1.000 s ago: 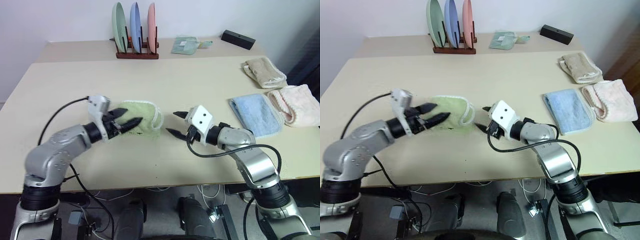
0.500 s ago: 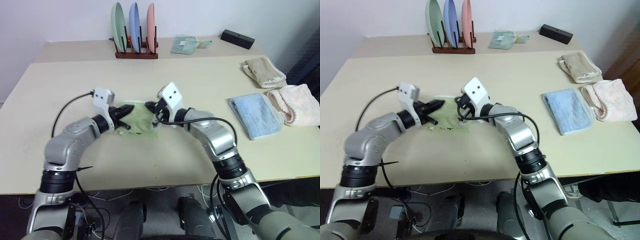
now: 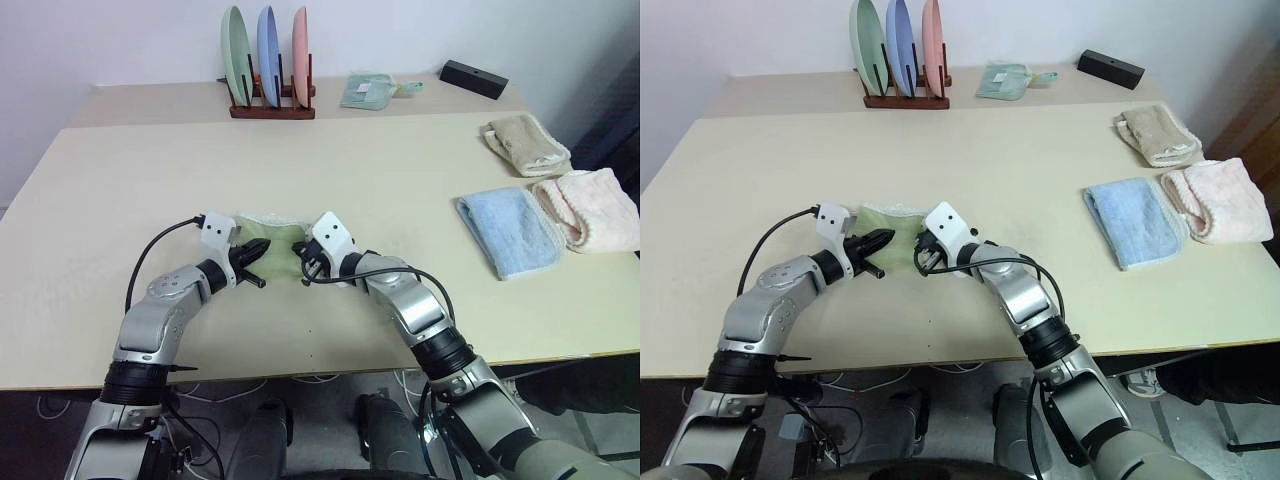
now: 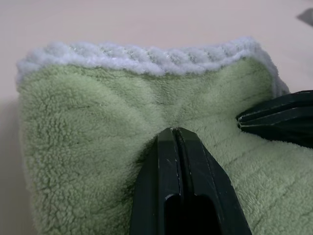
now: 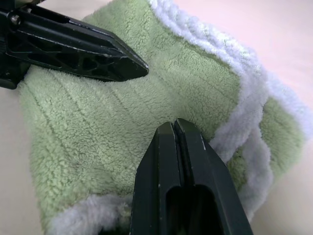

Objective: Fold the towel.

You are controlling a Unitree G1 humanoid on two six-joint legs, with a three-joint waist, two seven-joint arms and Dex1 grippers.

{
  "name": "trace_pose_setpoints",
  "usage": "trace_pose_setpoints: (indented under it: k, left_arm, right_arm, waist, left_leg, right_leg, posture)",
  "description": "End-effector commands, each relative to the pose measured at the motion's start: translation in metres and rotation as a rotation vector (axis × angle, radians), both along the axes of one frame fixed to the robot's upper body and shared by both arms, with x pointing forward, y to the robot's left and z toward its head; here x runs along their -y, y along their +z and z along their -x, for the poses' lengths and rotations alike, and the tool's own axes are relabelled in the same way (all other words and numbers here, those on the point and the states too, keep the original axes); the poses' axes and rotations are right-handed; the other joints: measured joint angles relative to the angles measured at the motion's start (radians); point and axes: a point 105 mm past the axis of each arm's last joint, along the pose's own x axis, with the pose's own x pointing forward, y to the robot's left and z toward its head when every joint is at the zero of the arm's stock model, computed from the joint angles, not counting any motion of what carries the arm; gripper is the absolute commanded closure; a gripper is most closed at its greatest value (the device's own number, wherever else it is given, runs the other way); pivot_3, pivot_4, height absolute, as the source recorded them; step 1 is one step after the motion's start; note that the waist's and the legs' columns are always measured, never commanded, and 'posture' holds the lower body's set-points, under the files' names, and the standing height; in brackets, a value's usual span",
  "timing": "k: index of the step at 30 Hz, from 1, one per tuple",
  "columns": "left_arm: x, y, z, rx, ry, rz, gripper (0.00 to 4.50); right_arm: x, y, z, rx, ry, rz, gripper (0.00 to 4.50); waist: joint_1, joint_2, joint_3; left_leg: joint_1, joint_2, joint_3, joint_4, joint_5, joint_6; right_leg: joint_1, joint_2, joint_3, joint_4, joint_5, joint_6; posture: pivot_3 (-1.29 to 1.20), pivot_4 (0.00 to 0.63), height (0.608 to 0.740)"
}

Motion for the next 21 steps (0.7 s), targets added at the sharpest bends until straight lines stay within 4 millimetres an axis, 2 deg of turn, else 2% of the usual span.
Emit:
trace_pose_setpoints:
  k: [1, 4, 7, 9, 10, 15, 21]
  left_arm:
    - [-0.018, 0.025, 0.002, 0.053, 0.048, 0.115, 4.23]
    - [-0.043, 0.035, 0.005, 0.028, 0.106, 0.11, 3.29]
    - [-0.062, 0.044, 0.007, 0.018, 0.158, 0.131, 1.68]
    - [-0.074, 0.049, 0.006, -0.013, 0.195, 0.181, 0.72]
    - [-0.076, 0.049, 0.006, -0.033, 0.202, 0.196, 0.08]
    - [-0.06, 0.031, 0.006, -0.18, 0.151, 0.266, 0.03]
    - [-0.032, 0.008, 0.01, -0.3, 0.048, 0.248, 0.03]
  right_arm:
    - [0.008, 0.041, 0.007, 0.119, 0.041, -0.06, 4.25]
    - [0.019, 0.059, 0.018, 0.2, 0.091, 0.009, 3.32]
    - [0.026, 0.067, 0.031, 0.261, 0.149, 0.085, 1.7]
    - [0.031, 0.073, 0.048, 0.296, 0.219, 0.119, 0.71]
    - [0.032, 0.074, 0.053, 0.301, 0.234, 0.129, 0.11]
    - [0.037, 0.07, 0.059, 0.32, 0.242, 0.18, 0.05]
    - [0.041, 0.076, 0.063, 0.35, 0.26, 0.19, 0.05]
  waist:
    - [0.0, 0.0, 0.0]
    - [-0.001, 0.0, 0.001]
    - [-0.001, 0.0, 0.001]
    - [0.001, 0.0, 0.001]
    - [0.003, 0.0, 0.001]
    - [0.004, -0.001, 0.001]
    - [0.003, -0.001, 0.001]
  left_leg:
    - [0.0, 0.0, 0.0, 0.0, 0.0, 0.0]
    - [-0.002, 0.0, 0.0, 0.0, 0.0, 0.0]
    - [-0.001, 0.0, 0.0, 0.0, 0.0, 0.0]
    - [-0.001, 0.0, 0.0, 0.0, 0.0, 0.0]
    - [-0.002, 0.0, -0.001, 0.0, 0.0, 0.0]
    - [-0.001, 0.0, -0.001, 0.001, 0.0, 0.0]
    - [-0.002, 0.0, -0.001, 0.001, 0.0, 0.0]
  right_leg:
    - [0.0, 0.0, 0.0, 0.0, 0.0, 0.0]
    - [-0.002, 0.0, 0.0, 0.001, 0.0, 0.0]
    - [-0.002, 0.0, 0.0, 0.001, 0.0, 0.0]
    - [-0.002, 0.0, 0.0, 0.001, 0.0, 0.0]
    - [-0.002, 0.0, 0.0, 0.0, 0.0, 0.0]
    - [0.0, 0.0, -0.001, 0.0, -0.001, 0.001]
    - [0.0, 0.0, -0.001, 0.0, 0.0, 0.001]
  posture:
    - [0.0, 0.15, 0.74]
    - [0.0, 0.15, 0.74]
    - [0.0, 0.15, 0.74]
    - [0.0, 0.15, 0.74]
    - [0.0, 0.15, 0.74]
    - [0.0, 0.15, 0.74]
    - [0.0, 0.15, 0.74]
